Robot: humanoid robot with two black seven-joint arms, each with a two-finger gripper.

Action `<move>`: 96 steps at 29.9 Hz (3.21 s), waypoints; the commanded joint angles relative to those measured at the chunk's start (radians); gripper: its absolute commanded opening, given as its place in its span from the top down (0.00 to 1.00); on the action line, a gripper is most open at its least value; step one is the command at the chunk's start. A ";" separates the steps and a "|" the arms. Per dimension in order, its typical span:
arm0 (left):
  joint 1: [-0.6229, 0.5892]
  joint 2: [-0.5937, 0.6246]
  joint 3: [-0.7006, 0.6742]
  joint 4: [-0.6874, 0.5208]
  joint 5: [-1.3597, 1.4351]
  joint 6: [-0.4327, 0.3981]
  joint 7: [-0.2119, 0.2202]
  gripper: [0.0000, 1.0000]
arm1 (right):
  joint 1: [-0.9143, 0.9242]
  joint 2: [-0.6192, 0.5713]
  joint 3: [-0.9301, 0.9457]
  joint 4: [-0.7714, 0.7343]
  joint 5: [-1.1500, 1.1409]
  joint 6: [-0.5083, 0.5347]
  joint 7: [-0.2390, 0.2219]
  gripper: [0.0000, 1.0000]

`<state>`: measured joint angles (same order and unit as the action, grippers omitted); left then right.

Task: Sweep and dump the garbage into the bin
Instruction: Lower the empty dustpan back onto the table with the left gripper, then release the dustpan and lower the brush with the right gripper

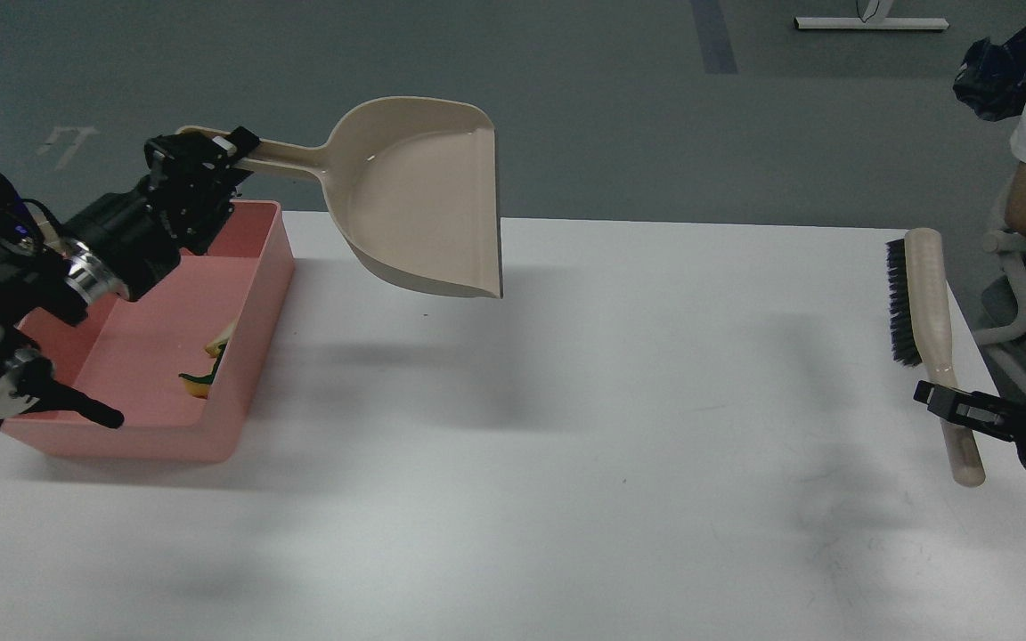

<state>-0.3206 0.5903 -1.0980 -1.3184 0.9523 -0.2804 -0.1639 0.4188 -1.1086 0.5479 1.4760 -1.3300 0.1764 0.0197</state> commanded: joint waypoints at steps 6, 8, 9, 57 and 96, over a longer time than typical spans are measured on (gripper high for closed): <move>-0.022 -0.173 0.223 0.007 0.037 0.121 0.000 1.00 | -0.009 -0.010 -0.002 0.007 0.000 0.005 0.000 0.91; -0.017 -0.196 0.233 0.027 0.051 0.136 0.000 1.00 | -0.014 -0.011 -0.003 0.007 0.000 0.006 0.002 0.90; -0.017 -0.229 0.245 0.057 0.066 0.141 0.000 1.00 | -0.017 -0.016 -0.006 0.009 0.000 0.009 0.003 0.89; 0.061 -0.320 0.293 0.143 0.066 0.265 -0.012 0.10 | -0.155 -0.088 -0.026 0.073 -0.005 0.015 0.016 0.69; -0.201 -0.003 0.231 0.076 -0.184 0.254 -0.014 0.04 | -0.152 -0.013 0.565 0.060 0.179 -0.001 0.008 0.00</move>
<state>-0.5127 0.5806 -0.8438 -1.2522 0.7785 -0.0199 -0.1744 0.2659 -1.1766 0.9889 1.5466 -1.2308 0.1834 0.0264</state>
